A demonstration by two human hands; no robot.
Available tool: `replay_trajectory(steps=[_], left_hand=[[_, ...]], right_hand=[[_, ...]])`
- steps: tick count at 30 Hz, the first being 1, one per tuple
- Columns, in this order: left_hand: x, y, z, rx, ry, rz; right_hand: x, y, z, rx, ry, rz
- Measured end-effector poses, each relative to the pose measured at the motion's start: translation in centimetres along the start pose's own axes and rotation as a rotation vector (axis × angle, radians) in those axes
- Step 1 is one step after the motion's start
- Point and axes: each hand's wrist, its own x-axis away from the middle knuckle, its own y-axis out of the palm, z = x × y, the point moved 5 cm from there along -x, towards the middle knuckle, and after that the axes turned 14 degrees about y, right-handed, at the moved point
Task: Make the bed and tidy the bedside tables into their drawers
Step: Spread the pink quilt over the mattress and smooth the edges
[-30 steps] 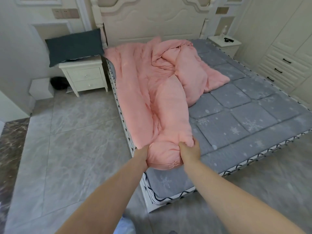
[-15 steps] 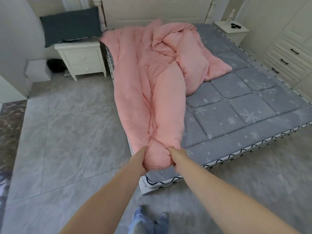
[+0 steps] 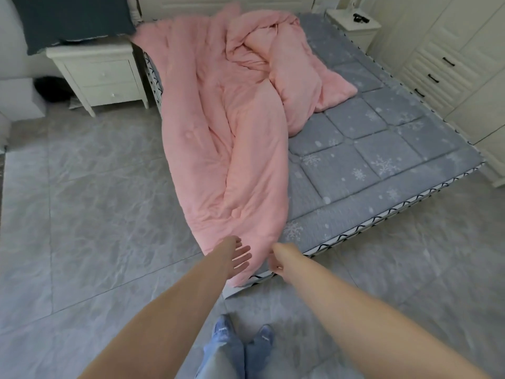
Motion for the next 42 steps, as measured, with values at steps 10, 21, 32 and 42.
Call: replay_trajectory(steps=[10, 21, 32, 42], left_hand=[[3.7, 7.8, 3.4, -0.097, 0.092, -0.176], [3.2, 19.7, -0.4, -0.182, 0.13, -0.113], [1.3, 34.0, -3.7, -0.57, 0.24, -0.147], [-2.0, 37.6, -1.9, -0.531, 0.268, -0.117]], right_hand=[[3.1, -5.6, -5.0, -0.3, -0.246, -0.094], [0.7, -19.7, -7.6, -0.439, -0.48, -0.006], [-1.9, -35.3, -11.2, -0.568, -0.553, -0.111], [-4.5, -39.1, -14.4, -0.548, -0.528, -0.054]])
